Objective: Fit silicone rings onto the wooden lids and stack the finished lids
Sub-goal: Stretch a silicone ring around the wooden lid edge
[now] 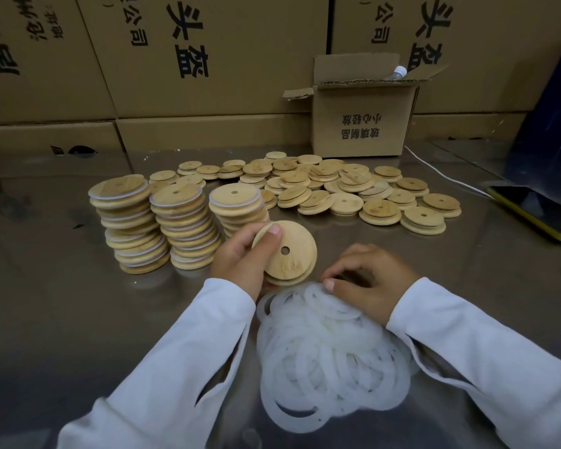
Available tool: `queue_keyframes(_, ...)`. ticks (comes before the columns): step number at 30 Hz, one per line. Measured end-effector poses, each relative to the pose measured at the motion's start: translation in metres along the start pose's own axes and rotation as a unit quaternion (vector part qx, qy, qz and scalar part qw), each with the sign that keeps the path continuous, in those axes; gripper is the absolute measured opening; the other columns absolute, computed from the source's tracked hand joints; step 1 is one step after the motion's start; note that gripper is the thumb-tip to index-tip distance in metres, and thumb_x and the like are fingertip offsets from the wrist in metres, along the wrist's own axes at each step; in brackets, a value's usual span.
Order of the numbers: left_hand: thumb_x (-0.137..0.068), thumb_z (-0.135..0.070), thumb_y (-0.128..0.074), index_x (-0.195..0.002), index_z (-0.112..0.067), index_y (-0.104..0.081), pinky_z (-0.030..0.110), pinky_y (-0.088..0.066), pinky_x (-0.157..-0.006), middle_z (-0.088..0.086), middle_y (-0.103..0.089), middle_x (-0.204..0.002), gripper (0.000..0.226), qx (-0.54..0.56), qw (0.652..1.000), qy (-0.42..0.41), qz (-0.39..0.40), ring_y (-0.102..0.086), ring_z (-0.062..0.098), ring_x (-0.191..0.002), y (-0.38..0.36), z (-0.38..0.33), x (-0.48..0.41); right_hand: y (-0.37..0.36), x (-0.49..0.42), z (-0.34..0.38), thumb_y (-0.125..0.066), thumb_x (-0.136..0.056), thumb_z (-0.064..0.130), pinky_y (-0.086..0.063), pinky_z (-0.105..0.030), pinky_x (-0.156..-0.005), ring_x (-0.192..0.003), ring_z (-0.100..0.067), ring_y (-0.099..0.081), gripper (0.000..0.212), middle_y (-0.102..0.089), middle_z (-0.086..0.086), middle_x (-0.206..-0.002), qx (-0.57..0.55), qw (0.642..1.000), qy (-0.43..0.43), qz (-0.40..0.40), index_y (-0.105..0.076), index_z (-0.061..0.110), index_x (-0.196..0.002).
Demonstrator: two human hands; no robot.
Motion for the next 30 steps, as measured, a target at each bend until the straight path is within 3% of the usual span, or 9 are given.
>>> queue_keyframes(4, -0.087, -0.026, -0.058, -0.067, -0.037, -0.072, 0.044, -0.054, -0.075, -0.003, -0.069, -0.079, 0.027, 0.017, 1.000, 0.009, -0.002, -0.064, 0.024, -0.086, 0.000, 0.001, -0.001, 0.002, 0.000, 0.003, -0.070, -0.076, 0.023, -0.040, -0.024, -0.083, -0.089, -0.013, -0.054, 0.016, -0.060, 0.002, -0.087, -0.031, 0.999, 0.005, -0.012, -0.065, 0.037, -0.069)
queue_keyframes(8, -0.087, -0.024, -0.056, -0.065, -0.036, -0.073, 0.031, -0.054, -0.058, -0.010, -0.070, -0.068, 0.030, 0.052, 0.998, 0.024, 0.015, -0.064, 0.015, -0.076, -0.004, 0.000, 0.001, 0.006, 0.000, 0.005, -0.072, -0.073, 0.019, -0.039, -0.011, -0.072, -0.082, -0.002, -0.054, 0.019, -0.059, 0.007, -0.081, -0.055, 0.998, 0.006, -0.027, -0.062, 0.032, -0.063)
queue_keyframes(12, -0.091, -0.019, -0.050, -0.086, -0.021, -0.068, 0.039, -0.058, -0.060, 0.009, -0.061, -0.106, 0.019, 0.145, 0.987, 0.057, 0.032, -0.058, 0.030, -0.100, -0.009, 0.004, 0.002, 0.014, 0.002, 0.009, -0.068, -0.077, 0.013, -0.046, -0.026, -0.075, -0.079, -0.011, -0.060, 0.019, -0.063, 0.011, -0.077, -0.161, 0.986, 0.010, -0.051, -0.063, 0.026, -0.065)
queue_keyframes(14, -0.092, -0.019, -0.048, -0.095, -0.018, -0.064, 0.040, -0.058, -0.058, 0.014, -0.058, -0.114, 0.017, 0.155, 0.985, 0.067, 0.042, -0.058, 0.035, -0.102, -0.010, 0.006, 0.004, 0.023, 0.004, 0.016, -0.066, -0.079, 0.007, -0.048, -0.026, -0.079, -0.076, -0.010, -0.061, 0.018, -0.065, 0.011, -0.072, -0.228, 0.970, 0.033, -0.079, -0.063, 0.022, -0.069)
queue_keyframes(18, -0.092, -0.020, -0.049, -0.097, -0.020, -0.066, 0.037, -0.058, -0.057, 0.013, -0.064, -0.102, 0.018, 0.140, 0.984, 0.077, 0.076, -0.066, 0.030, -0.087, -0.020, 0.009, 0.008, 0.036, 0.006, 0.020, -0.061, -0.080, 0.000, -0.046, -0.012, -0.065, -0.062, -0.001, -0.056, 0.019, -0.062, 0.012, -0.061, -0.315, 0.937, 0.044, -0.145, -0.061, 0.016, -0.070)
queue_keyframes(22, -0.087, -0.022, -0.053, -0.102, -0.017, -0.065, 0.040, -0.058, -0.055, 0.013, -0.066, -0.102, 0.020, 0.167, 0.974, 0.125, 0.090, -0.066, 0.030, -0.085, -0.028, 0.016, 0.012, 0.036, 0.006, 0.015, -0.062, -0.081, 0.003, -0.045, -0.012, -0.059, -0.055, -0.002, -0.056, 0.018, -0.062, 0.010, -0.054, -0.335, 0.925, 0.007, -0.181, -0.063, 0.017, -0.070)
queue_keyframes(24, -0.076, -0.032, -0.056, -0.107, -0.017, -0.064, 0.040, -0.058, -0.055, 0.014, -0.065, -0.108, 0.035, 0.178, 0.967, 0.149, 0.108, -0.066, 0.031, -0.089, -0.033, 0.018, 0.015, 0.035, 0.008, 0.012, -0.063, -0.080, 0.007, -0.047, -0.013, -0.059, -0.055, -0.002, -0.057, 0.016, -0.063, 0.007, -0.055, -0.338, 0.922, -0.008, -0.188, -0.064, 0.018, -0.069)
queue_keyframes(26, -0.066, -0.041, -0.056, -0.099, -0.020, -0.068, 0.038, -0.058, -0.056, 0.014, -0.067, -0.106, 0.041, 0.157, 0.968, 0.142, 0.134, -0.067, 0.030, -0.087, -0.037, 0.017, 0.017, 0.034, 0.010, 0.010, -0.064, -0.080, 0.009, -0.048, -0.014, -0.058, -0.054, -0.003, -0.058, 0.016, -0.064, 0.005, -0.055, -0.342, 0.919, -0.021, -0.195, -0.065, 0.019, -0.068)
queue_keyframes(30, -0.065, -0.039, -0.059, -0.088, -0.028, -0.073, 0.033, -0.056, -0.059, 0.010, -0.072, -0.096, 0.028, 0.103, 0.973, 0.090, 0.186, -0.070, 0.031, -0.085, -0.046, 0.009, 0.023, 0.035, 0.012, 0.013, -0.064, -0.080, 0.010, -0.049, -0.015, -0.056, -0.051, -0.005, -0.058, 0.014, -0.064, 0.001, -0.054, -0.340, 0.917, -0.019, -0.206, -0.065, 0.019, -0.070)
Point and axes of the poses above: each hand's wrist, its own x-axis away from the middle knuckle, its own y-axis out of the back of the hand, z = x × y, the point moved 10 cm from there along -x, towards the middle knuckle
